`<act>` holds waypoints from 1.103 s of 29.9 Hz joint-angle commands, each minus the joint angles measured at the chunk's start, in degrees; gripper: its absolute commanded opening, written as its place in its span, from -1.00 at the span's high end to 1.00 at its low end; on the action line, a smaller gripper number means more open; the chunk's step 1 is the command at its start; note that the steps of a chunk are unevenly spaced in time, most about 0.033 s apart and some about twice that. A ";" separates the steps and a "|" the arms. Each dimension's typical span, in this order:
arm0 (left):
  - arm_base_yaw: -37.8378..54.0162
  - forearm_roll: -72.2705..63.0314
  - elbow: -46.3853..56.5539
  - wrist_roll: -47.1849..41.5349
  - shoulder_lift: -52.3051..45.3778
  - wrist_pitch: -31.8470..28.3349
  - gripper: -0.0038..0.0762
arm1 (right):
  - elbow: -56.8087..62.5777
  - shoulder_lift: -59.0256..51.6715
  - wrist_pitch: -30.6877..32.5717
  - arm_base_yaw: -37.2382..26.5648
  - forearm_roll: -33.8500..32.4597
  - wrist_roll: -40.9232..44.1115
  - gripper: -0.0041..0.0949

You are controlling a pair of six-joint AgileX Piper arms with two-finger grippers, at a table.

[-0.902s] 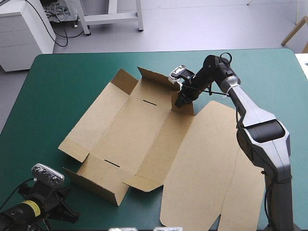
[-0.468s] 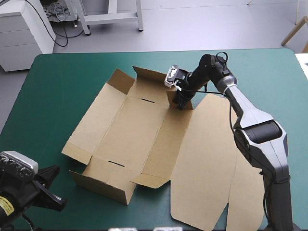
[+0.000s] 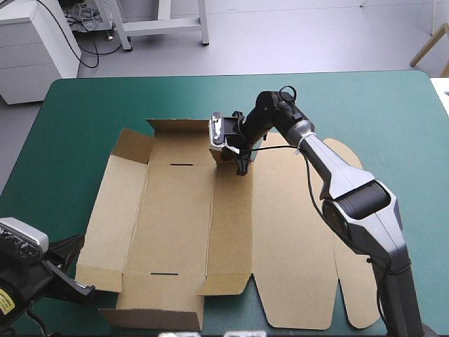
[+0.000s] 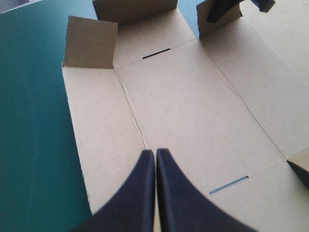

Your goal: Fold the box

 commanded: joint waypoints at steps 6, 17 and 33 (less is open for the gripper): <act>-0.22 0.20 -1.80 -0.10 0.48 -4.00 0.93 | -2.00 -3.66 -0.89 1.55 2.35 -2.83 0.96; -0.22 0.20 -1.70 -0.10 0.48 -4.00 0.93 | -2.09 -3.66 -5.22 1.32 1.88 -0.29 0.02; -0.22 0.20 -1.70 -0.10 0.48 -3.90 0.93 | -6.57 -14.89 -0.05 1.32 -8.72 29.89 -0.03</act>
